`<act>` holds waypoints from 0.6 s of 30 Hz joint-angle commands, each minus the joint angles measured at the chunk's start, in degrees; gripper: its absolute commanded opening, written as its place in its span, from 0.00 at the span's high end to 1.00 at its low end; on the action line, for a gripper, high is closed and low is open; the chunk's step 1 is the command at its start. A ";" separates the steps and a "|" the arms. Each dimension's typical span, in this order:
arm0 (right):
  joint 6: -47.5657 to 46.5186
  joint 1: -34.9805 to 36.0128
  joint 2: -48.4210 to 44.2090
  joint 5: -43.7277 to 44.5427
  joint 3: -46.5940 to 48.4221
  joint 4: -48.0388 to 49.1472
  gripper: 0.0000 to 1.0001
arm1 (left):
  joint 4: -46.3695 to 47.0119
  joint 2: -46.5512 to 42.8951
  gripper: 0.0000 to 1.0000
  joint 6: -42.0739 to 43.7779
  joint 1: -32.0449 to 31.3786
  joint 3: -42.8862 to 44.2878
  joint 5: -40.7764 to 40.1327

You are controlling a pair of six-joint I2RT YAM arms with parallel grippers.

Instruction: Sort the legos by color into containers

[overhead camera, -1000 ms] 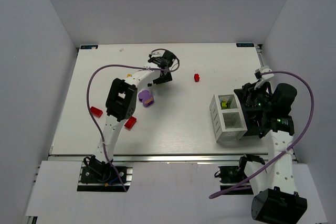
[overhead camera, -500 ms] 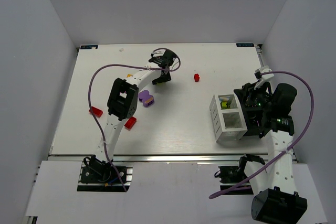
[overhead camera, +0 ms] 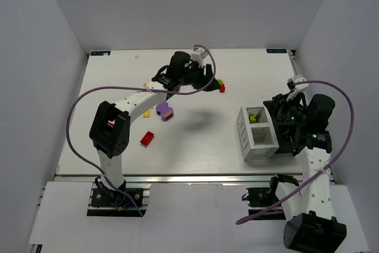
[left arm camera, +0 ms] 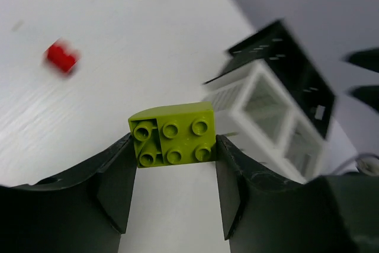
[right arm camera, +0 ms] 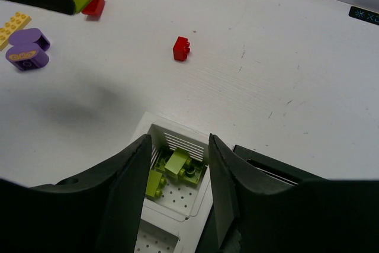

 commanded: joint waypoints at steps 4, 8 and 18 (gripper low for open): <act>-0.07 -0.34 -0.58 0.03 -0.65 1.12 0.57 | 15.89 4.30 1.00 3.82 -4.30 4.23 23.06; 1.16 -0.34 -0.85 2.66 -0.82 1.83 0.72 | 18.11 7.28 0.99 3.20 -7.46 7.29 23.41; 3.45 -0.25 -1.55 9.87 -1.09 3.15 1.00 | 13.81 16.77 0.96 3.55 -13.61 21.71 22.37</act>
